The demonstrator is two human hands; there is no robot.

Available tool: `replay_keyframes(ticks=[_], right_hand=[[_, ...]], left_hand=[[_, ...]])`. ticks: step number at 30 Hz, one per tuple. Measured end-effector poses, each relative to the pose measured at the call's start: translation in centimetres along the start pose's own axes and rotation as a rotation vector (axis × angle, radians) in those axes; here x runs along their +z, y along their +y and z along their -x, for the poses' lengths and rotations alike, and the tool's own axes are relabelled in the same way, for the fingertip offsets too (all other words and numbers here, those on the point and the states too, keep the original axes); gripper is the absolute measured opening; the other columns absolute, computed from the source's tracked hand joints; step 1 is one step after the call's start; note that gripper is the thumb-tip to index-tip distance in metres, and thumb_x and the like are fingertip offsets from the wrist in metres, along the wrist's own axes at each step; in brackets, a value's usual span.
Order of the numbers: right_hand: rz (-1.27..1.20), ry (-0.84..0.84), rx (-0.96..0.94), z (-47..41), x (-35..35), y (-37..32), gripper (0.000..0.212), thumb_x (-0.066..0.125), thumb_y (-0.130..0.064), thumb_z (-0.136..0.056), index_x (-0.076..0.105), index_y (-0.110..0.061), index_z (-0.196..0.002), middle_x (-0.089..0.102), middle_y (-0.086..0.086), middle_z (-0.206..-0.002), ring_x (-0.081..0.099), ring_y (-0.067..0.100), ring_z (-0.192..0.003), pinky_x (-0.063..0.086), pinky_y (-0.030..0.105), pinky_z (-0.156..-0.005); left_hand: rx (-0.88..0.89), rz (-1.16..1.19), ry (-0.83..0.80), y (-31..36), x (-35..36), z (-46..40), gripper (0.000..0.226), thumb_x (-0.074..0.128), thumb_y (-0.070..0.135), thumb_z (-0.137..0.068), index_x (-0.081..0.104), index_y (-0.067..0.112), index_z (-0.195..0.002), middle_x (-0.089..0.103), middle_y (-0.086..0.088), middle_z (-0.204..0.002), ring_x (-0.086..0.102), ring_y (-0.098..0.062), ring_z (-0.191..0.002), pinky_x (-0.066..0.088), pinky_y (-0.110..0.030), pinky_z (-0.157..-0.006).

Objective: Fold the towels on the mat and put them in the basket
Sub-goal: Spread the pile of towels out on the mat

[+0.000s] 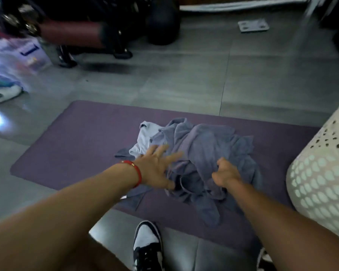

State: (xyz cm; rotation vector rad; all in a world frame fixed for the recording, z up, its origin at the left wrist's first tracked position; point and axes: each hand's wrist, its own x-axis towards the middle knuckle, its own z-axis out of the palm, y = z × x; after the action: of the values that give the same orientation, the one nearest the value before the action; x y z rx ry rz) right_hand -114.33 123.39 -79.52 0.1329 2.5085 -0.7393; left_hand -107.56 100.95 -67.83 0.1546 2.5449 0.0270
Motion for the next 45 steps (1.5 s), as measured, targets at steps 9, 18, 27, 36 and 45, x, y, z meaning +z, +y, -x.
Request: replay_keyframes(ticks=[9, 18, 27, 36, 45], right_hand=[[0.760, -0.114, -0.193, 2.6, -12.9, -7.4, 0.012, 0.069, -0.017, -0.084, 0.062, -0.013, -0.093, 0.063, 0.008, -0.094, 0.060, 0.026, -0.079, 0.054, 0.034, -0.070], [0.343, -0.397, 0.005, -6.1, -6.5, 3.0, 0.147, 0.086, -0.065, -0.059, -0.025, -0.040, -0.152, 0.001, 0.001, -0.168, 0.009, 0.036, -0.152, 0.025, 0.049, -0.120], [-0.480, -0.098, -0.067, -10.3, 6.2, 4.1, 0.106, 0.098, -0.051, -0.049, 0.039, -0.049, -0.137, 0.052, -0.023, -0.137, 0.053, -0.008, -0.121, 0.053, 0.022, -0.095], [-0.758, -0.222, -0.191, -15.5, 9.1, -5.1, 0.110, 0.097, -0.051, -0.046, 0.043, -0.040, -0.141, 0.068, -0.017, -0.123, 0.067, 0.001, -0.106, 0.057, 0.028, -0.088], [0.088, -0.196, 0.101, -15.9, 8.0, -1.3, 0.152, 0.055, -0.106, -0.030, -0.013, -0.049, -0.154, -0.026, -0.004, -0.164, -0.021, 0.031, -0.151, 0.004, 0.055, -0.123]], left_hand=[[-0.193, 0.093, 0.133, -7.3, -4.6, 4.4, 0.099, 0.067, 0.059, -0.080, 0.000, 0.051, -0.152, -0.003, -0.008, -0.164, -0.002, -0.037, -0.149, 0.024, -0.060, -0.114], [-0.201, 0.252, -0.034, -9.5, 0.0, -8.7, 0.114, 0.064, 0.086, -0.059, -0.005, 0.060, -0.147, -0.001, -0.012, -0.162, 0.009, -0.044, -0.147, 0.024, -0.059, -0.115], [-0.155, 0.862, 0.050, -10.8, 9.5, -20.5, 0.117, 0.080, 0.067, -0.062, -0.004, 0.065, -0.144, -0.012, 0.004, -0.162, 0.008, -0.029, -0.151, 0.024, -0.049, -0.119], [-0.359, 1.185, 0.223, -20.2, 10.2, -21.4, 0.122, 0.084, 0.071, -0.052, 0.009, 0.057, -0.147, 0.042, 0.003, -0.146, 0.043, -0.022, -0.135, 0.041, -0.047, -0.109], [-0.475, 0.894, 0.082, -19.4, 12.6, -23.9, 0.127, 0.064, 0.097, -0.034, -0.002, 0.070, -0.138, 0.019, -0.008, -0.156, 0.027, -0.042, -0.141, 0.032, -0.060, -0.111]])
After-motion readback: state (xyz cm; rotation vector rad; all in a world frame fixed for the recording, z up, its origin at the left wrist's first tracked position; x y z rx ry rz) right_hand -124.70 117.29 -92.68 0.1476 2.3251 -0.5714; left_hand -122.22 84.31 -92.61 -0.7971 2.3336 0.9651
